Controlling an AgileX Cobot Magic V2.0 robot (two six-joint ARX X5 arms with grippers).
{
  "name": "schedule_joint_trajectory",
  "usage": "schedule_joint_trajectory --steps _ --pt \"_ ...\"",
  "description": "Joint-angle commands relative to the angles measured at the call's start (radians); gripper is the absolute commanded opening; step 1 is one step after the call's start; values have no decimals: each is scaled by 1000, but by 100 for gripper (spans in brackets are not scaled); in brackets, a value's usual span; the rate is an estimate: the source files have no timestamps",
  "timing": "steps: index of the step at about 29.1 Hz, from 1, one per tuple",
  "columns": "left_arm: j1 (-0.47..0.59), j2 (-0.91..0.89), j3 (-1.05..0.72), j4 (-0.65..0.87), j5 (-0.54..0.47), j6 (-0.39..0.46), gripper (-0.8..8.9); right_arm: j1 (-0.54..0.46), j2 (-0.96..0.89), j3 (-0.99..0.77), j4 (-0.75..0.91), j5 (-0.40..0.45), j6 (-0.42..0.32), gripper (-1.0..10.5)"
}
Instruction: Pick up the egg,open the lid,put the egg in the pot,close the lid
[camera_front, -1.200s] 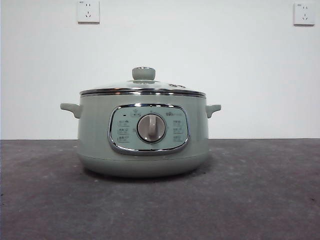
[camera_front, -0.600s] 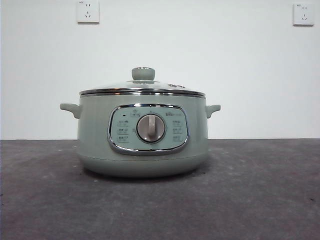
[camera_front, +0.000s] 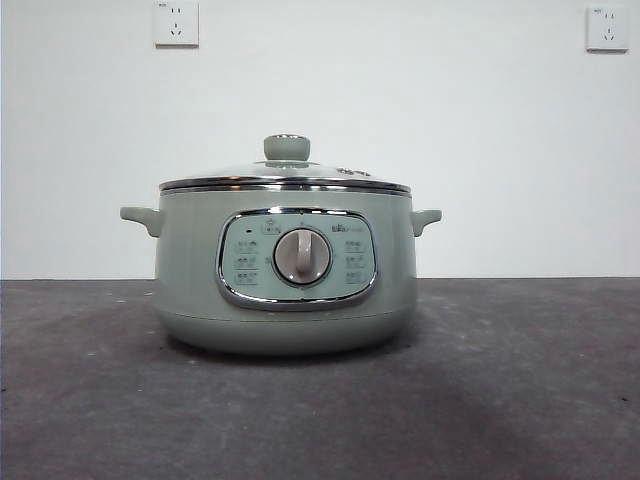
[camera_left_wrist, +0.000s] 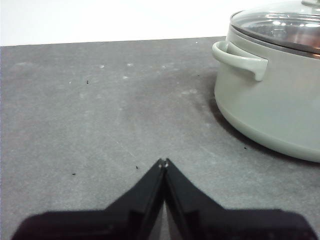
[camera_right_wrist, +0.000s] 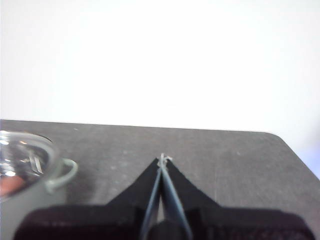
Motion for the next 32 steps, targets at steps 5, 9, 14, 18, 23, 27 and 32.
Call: schedule_joint_trajectory --steps 5,9,14,18,23,27,32 --pt "4 1 -10 8 1 -6 -3 -6 -124 -356 195 0 72 1" --pt "4 1 -10 8 1 -6 -3 -6 -165 -488 233 0 131 1" --pt "4 1 -10 8 1 -6 -3 -6 -169 -565 224 5 145 1" --pt "4 2 -10 7 1 -6 -3 -6 -169 -565 228 8 125 1" --pt "4 2 -10 7 1 -6 -3 -5 -169 -565 225 8 124 1" --pt "4 2 -10 7 1 -6 -3 -5 -169 -565 224 8 124 1" --pt "4 2 -10 7 1 -6 -3 -5 -167 -565 224 8 124 1"
